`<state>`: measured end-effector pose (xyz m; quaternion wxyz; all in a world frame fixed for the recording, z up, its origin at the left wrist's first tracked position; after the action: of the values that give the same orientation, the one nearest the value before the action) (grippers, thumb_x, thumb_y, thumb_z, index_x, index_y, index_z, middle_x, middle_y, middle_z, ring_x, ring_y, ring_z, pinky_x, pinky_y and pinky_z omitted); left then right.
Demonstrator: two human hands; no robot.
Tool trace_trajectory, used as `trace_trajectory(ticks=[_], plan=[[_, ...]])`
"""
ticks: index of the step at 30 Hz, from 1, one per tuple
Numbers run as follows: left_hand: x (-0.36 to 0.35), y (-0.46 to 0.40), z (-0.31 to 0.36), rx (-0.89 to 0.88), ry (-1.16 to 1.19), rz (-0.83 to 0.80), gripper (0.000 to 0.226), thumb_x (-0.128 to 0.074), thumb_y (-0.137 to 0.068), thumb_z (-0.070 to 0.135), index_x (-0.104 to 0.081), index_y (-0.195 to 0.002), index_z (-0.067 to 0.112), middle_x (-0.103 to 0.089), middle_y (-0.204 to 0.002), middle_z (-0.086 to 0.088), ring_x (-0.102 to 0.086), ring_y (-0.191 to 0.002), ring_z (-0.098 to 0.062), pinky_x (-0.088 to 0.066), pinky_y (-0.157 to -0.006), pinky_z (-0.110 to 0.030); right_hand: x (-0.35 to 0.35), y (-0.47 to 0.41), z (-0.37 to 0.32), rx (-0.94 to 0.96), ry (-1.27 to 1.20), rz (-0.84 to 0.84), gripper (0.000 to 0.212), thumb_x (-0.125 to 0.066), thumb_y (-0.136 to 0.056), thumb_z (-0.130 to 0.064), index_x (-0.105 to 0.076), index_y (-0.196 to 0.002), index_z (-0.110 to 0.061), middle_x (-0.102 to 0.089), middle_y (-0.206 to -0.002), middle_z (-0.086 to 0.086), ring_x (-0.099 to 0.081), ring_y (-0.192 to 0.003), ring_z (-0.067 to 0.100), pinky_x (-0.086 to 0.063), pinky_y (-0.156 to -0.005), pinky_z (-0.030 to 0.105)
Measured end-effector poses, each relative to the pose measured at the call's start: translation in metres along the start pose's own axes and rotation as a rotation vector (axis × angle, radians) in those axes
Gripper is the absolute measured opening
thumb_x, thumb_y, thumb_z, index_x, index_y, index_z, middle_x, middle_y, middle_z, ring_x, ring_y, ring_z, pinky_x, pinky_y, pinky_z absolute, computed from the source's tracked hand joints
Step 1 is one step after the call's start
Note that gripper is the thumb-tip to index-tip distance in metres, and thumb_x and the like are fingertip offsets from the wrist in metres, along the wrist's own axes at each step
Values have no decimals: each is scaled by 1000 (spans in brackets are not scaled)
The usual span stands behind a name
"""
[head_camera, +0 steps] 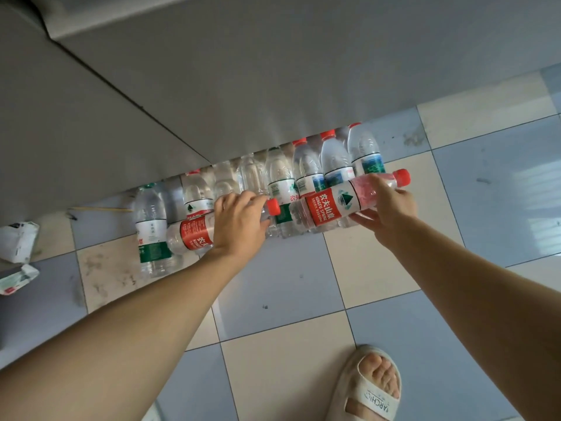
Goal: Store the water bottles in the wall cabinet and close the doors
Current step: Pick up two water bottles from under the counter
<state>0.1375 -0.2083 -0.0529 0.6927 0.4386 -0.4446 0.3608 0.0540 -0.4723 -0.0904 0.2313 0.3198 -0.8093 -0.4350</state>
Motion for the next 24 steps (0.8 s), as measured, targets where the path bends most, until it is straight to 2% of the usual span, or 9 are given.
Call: trace_trajectory(ticks=[3,5,9,11,13,17,19,21,24], plan=[[19,13,-3,12,85,20,44,-78,-85,30,-69,-126,16,-67,-119,-2,-58,-111,-30,-33,-102,-42,2,20,-5,68,-11,-17,49,-74,-91,-21,-51,-133,-10,-68,-120,16,-74,-98,31,-64,-75,49],[32,23,-8,27,151,31,41,-81,-83,29,-72,-121,16,-69,-118,-2,-60,-110,-30,-37,-101,-44,2,39,-12,135,-3,-40,55,-78,-88,-15,-51,-135,-12,-65,-126,16,-70,-106,35,-63,-79,52],[61,48,-22,19,228,81,30,-83,-82,30,-76,-107,15,-72,-109,2,-62,-101,-27,-43,-94,-46,-11,82,-31,354,206,-111,49,-85,-77,-7,-55,-114,-18,-64,-118,11,-68,-106,31,-61,-85,53],[75,63,-29,6,249,130,25,-84,-81,29,-77,-100,14,-73,-104,2,-61,-97,-27,-46,-90,-47,-22,105,-35,483,347,-157,48,-88,-72,-5,-58,-107,-19,-66,-111,9,-70,-99,27,-62,-84,48],[89,78,-36,-10,281,189,23,-85,-79,27,-77,-96,14,-74,-101,3,-59,-96,-27,-47,-86,-45,-33,123,-31,563,460,-222,51,-91,-69,-6,-60,-109,-18,-70,-106,1,-71,-95,21,-61,-82,41],[106,102,-54,22,341,276,23,-86,-76,29,-78,-95,17,-75,-97,8,-56,-97,-21,-44,-86,-36,-48,145,0,613,635,-305,55,-93,-67,-12,-57,-105,-27,-68,-101,-15,-67,-93,4,-54,-76,25],[108,111,-58,25,369,292,23,-82,-75,37,-77,-91,21,-74,-95,13,-52,-93,-17,-39,-85,-27,-51,147,21,611,696,-293,55,-93,-67,-12,-55,-102,-30,-67,-102,-12,-65,-96,8,-56,-79,31],[106,120,-57,25,420,289,22,-79,-72,40,-76,-87,24,-72,-92,17,-47,-91,-11,-35,-83,-19,-52,146,40,603,739,-259,52,-93,-67,-12,-56,-100,-26,-66,-105,-2,-63,-100,17,-57,-87,41],[86,128,-53,42,488,228,25,-87,-68,33,-76,-89,25,-71,-90,17,-46,-91,-12,-37,-81,-18,-49,141,60,614,783,-202,49,-91,-68,-10,-57,-103,-20,-64,-110,2,-63,-100,23,-56,-89,50]])
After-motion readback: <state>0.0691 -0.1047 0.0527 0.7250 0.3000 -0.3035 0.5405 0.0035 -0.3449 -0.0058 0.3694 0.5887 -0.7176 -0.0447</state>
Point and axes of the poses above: each hand's wrist, its own y-axis away from the middle knuckle, its own x-axis out of the back of the hand, z = x × y, the point moved 9 cm from there along -y, towards the middle knuckle
